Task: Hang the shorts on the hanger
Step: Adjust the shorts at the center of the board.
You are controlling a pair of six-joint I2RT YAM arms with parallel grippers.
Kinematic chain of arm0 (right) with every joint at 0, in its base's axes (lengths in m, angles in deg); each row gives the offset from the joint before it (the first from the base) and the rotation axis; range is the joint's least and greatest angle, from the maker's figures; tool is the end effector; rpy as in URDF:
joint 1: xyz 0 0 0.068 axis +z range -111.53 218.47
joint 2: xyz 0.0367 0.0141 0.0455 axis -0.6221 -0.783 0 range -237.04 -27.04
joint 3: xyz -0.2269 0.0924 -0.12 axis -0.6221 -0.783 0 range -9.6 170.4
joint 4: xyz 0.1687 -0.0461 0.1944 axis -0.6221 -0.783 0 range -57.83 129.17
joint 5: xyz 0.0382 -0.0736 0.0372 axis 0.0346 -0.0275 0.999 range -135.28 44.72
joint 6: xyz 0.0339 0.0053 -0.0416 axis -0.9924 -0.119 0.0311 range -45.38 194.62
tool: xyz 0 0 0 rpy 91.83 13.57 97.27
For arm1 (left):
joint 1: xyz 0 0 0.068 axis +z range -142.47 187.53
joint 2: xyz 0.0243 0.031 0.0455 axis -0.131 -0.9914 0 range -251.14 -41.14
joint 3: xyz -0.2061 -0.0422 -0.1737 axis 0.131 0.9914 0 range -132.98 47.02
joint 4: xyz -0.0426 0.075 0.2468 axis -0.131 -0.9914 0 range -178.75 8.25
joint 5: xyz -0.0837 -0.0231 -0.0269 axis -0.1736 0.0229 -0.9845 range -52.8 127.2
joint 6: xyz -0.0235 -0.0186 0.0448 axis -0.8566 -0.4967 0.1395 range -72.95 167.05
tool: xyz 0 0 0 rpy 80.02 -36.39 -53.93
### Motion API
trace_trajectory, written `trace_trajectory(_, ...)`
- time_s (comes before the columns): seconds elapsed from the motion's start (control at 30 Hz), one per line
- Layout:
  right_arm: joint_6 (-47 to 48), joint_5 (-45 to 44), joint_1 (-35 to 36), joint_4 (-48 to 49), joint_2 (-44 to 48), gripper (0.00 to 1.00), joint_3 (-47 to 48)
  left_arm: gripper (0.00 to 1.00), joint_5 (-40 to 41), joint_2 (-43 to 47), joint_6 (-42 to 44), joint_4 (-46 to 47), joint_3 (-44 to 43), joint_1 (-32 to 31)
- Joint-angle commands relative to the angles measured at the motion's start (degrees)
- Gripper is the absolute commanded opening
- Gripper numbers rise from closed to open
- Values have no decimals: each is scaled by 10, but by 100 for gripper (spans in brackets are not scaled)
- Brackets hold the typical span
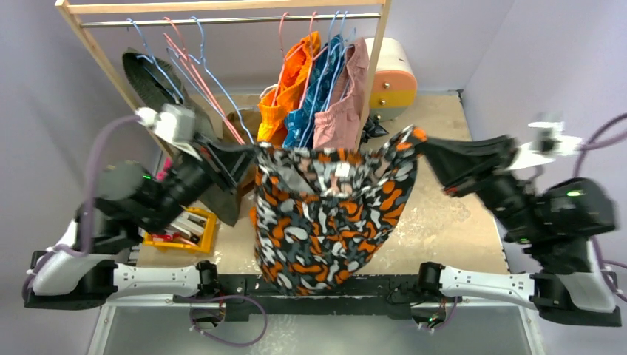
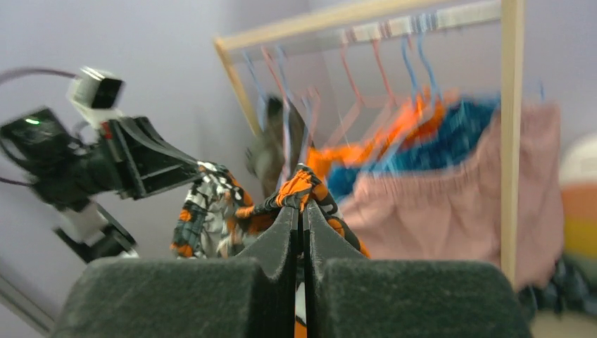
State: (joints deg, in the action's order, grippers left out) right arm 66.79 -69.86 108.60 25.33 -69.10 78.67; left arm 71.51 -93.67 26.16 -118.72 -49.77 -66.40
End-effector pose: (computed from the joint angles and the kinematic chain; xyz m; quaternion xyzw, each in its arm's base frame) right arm 0.0275 0.0326 0.5657 -0.0840 0.4995 0.4588 0.7300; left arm 0.0458 -0.0863 0.5501 0.0838 0.6637 -0.3962 0.6289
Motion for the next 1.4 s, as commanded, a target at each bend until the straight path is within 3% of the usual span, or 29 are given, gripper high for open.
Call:
trace_trajectory(0.0,-115,-97,1,-53,2,0,-135,0,47,55,-86,21,145,2)
trace_trajectory(0.23,-215,-137,1,-79,17,0,-270,0,78,72,-161,5,279,2)
trace_trajectory(0.43,-275,-192,-14,-128,-74,0,-279,0,168,26,-190,-42,293,2)
trace_trajectory(0.5,-281,-180,-57,-145,-104,0,-263,0,206,6,-191,-63,273,2)
trace_trajectory(0.63,-253,-92,-213,-118,-111,0,-245,0,252,-20,-175,-95,213,2)
trace_trajectory(0.8,-268,-111,-231,-114,-91,0,-252,0,242,-5,-178,-90,220,2)
trace_trajectory(0.93,-329,-87,-231,-129,-88,0,-320,0,220,29,-242,-74,330,2)
trace_trajectory(1.13,-405,-14,-231,-73,-63,0,-455,0,155,53,-322,6,498,2)
trace_trajectory(1.23,-407,-15,-231,-73,-66,0,-458,0,152,48,-328,16,516,2)
trace_trajectory(1.37,-378,-52,-231,-92,-70,0,-397,0,195,50,-313,-20,476,2)
